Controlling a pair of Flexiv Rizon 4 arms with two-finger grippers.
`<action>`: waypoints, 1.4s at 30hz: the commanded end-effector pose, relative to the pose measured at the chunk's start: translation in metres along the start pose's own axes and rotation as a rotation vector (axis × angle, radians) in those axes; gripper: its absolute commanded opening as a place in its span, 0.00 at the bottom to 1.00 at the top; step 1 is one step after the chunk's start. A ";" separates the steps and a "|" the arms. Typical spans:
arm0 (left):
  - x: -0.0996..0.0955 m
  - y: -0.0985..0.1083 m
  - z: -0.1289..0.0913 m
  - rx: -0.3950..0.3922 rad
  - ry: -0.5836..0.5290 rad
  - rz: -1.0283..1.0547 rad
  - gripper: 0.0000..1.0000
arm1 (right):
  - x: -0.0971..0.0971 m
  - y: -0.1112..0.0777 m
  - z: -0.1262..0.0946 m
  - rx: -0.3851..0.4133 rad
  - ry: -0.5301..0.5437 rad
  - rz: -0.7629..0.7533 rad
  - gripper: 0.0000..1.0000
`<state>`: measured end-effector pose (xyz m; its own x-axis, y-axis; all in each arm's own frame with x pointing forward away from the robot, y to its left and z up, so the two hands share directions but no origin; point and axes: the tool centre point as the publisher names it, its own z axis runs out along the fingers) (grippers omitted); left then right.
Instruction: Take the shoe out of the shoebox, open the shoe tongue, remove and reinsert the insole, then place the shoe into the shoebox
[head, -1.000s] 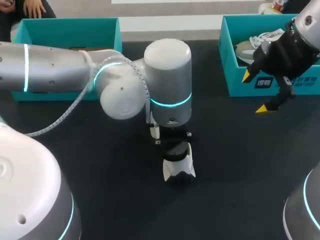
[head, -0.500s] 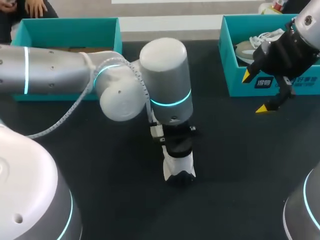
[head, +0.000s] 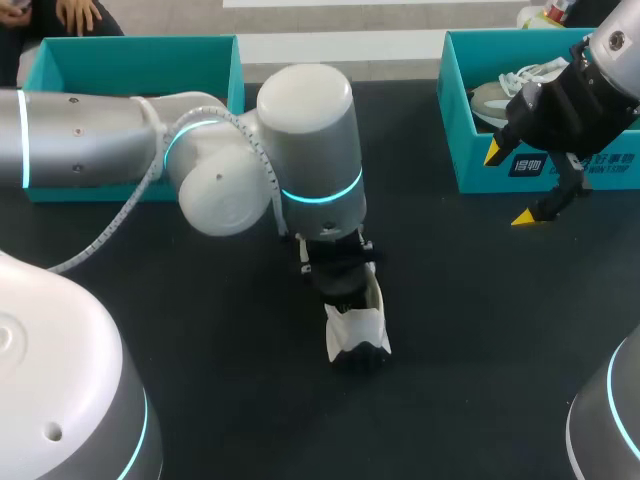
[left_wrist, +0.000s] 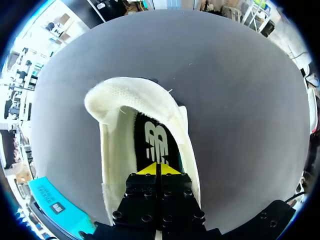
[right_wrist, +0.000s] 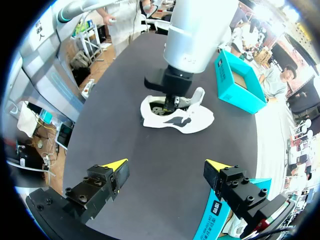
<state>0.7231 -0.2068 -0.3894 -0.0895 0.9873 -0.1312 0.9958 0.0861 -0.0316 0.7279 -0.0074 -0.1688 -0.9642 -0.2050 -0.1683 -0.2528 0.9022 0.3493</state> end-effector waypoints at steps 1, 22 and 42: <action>-0.013 0.004 0.021 -0.009 0.022 -0.005 0.00 | -0.002 0.000 0.001 0.002 0.002 0.000 1.00; -0.014 0.028 -0.047 -0.235 -0.051 -0.088 0.12 | -0.002 0.000 0.001 0.002 0.002 0.000 1.00; -0.006 0.030 -0.038 -0.268 0.040 -0.054 1.00 | -0.002 0.000 0.001 0.002 0.002 0.000 1.00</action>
<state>0.7534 -0.2025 -0.3490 -0.1459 0.9837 -0.1054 0.9602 0.1664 0.2242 0.7280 -0.0073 -0.1687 -0.9642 -0.2051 -0.1681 -0.2528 0.9023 0.3492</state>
